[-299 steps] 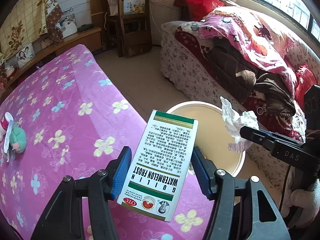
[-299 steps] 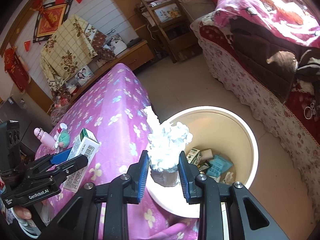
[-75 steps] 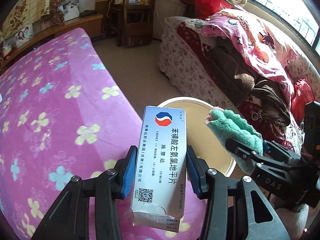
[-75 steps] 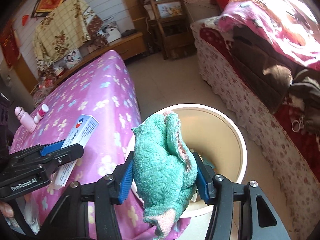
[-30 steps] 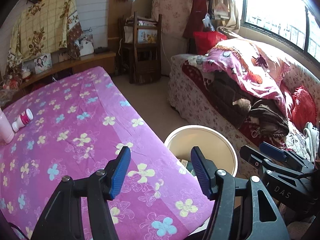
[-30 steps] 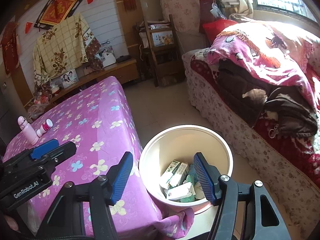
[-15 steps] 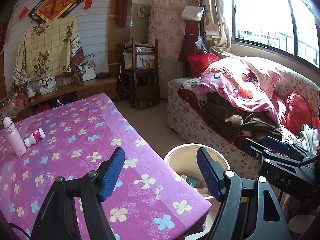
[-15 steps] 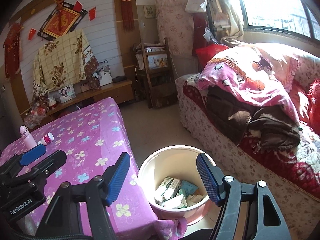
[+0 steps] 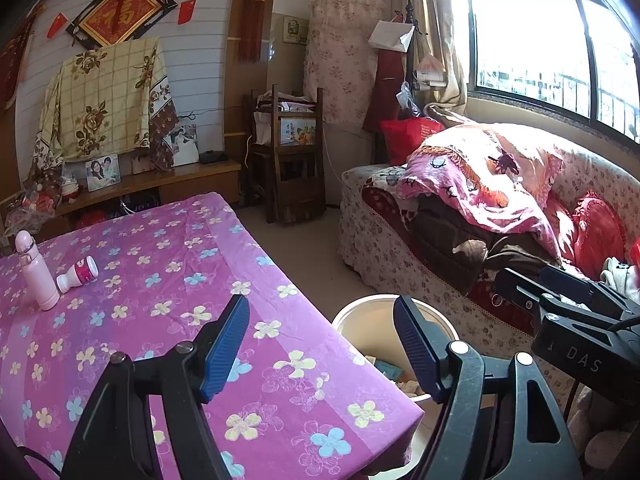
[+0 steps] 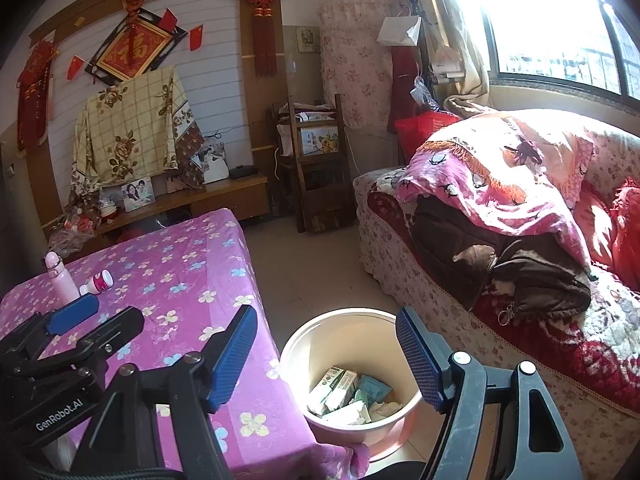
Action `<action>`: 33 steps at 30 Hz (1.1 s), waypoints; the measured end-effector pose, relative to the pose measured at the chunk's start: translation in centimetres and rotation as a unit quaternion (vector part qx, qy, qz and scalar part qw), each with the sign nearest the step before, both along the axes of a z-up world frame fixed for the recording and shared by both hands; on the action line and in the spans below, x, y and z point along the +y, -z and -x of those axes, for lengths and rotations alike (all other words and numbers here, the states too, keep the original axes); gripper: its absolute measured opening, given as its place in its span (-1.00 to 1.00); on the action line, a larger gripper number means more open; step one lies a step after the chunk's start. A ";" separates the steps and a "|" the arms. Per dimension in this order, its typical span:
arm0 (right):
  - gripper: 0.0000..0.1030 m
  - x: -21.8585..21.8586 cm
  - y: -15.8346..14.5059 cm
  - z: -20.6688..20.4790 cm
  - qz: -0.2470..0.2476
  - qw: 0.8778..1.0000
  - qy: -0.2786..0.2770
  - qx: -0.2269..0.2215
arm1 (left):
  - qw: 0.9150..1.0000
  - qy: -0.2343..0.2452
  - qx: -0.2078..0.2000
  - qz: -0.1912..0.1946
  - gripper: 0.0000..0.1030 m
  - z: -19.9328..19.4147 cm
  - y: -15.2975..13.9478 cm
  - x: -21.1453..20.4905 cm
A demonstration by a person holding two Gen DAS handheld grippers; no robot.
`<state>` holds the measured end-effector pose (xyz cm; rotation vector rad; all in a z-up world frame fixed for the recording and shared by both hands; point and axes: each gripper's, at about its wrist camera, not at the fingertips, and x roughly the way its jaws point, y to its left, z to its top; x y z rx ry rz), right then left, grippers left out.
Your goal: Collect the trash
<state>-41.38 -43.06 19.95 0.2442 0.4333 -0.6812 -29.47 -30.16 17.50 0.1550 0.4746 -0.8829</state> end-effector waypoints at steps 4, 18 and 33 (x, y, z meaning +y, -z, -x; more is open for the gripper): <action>0.46 0.2 -0.3 0.1 0.002 1.000 -0.001 -0.005 | 1.000 -0.006 0.000 0.005 0.46 0.0 -0.2 0.4; 0.47 0.8 -0.6 -0.1 0.008 1.000 -0.007 -0.003 | 1.000 -0.012 -0.007 0.009 0.46 0.3 -0.5 0.9; 0.47 1.0 -0.6 -0.4 0.008 1.000 -0.014 0.002 | 1.000 -0.022 -0.003 0.013 0.46 -0.1 -0.6 1.4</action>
